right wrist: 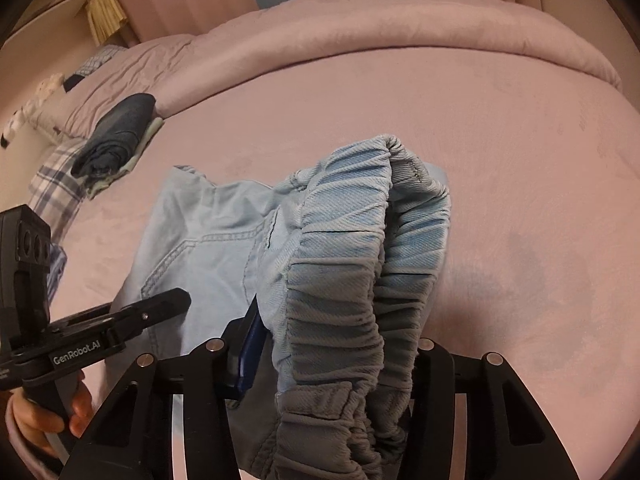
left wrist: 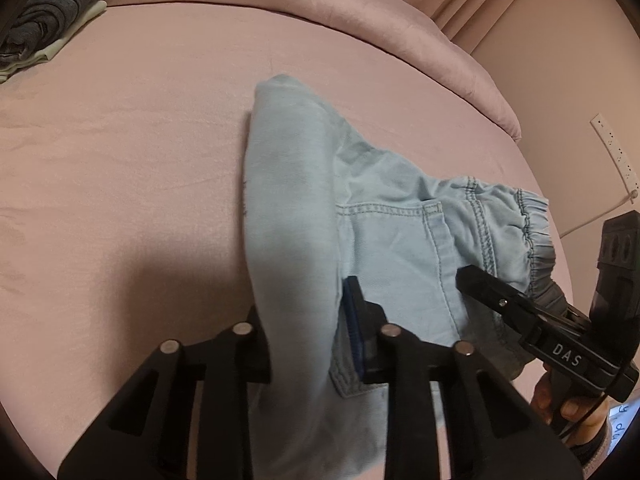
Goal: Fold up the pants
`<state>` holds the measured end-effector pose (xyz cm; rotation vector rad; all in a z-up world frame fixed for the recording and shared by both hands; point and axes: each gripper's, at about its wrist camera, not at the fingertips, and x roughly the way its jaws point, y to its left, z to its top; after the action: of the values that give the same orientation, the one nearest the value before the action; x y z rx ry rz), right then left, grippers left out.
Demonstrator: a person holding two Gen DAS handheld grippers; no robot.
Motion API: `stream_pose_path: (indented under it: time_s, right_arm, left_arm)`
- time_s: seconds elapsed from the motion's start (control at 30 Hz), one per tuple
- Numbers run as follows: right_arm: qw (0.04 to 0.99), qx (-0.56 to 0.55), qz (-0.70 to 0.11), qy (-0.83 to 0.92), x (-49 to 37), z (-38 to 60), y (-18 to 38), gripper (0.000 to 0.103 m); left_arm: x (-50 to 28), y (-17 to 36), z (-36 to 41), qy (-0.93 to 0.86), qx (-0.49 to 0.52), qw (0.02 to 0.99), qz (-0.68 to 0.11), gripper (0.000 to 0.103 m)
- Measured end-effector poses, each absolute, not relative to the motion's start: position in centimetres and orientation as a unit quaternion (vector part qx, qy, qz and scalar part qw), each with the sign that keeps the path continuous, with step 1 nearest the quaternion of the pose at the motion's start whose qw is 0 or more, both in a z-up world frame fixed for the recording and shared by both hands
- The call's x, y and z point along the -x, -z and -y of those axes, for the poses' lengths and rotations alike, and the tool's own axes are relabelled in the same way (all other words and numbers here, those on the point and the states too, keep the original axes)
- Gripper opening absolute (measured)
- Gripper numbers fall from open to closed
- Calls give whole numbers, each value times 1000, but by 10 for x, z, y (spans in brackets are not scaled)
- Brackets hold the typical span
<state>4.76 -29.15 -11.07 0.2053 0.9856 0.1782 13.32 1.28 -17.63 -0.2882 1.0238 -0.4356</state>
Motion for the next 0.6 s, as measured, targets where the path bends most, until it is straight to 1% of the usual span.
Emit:
stream_pose_path:
  time_s: [0.23,0.6]
  right_arm:
    - [876,-92,-466,-85,-39,287,107,49]
    - [885,-67,-449,-103,-22,276,92,47]
  left_arm:
    - [-127,173,-9,204,137,843,-479,19]
    - [-117,165,-12,200,135,849,-469,19]
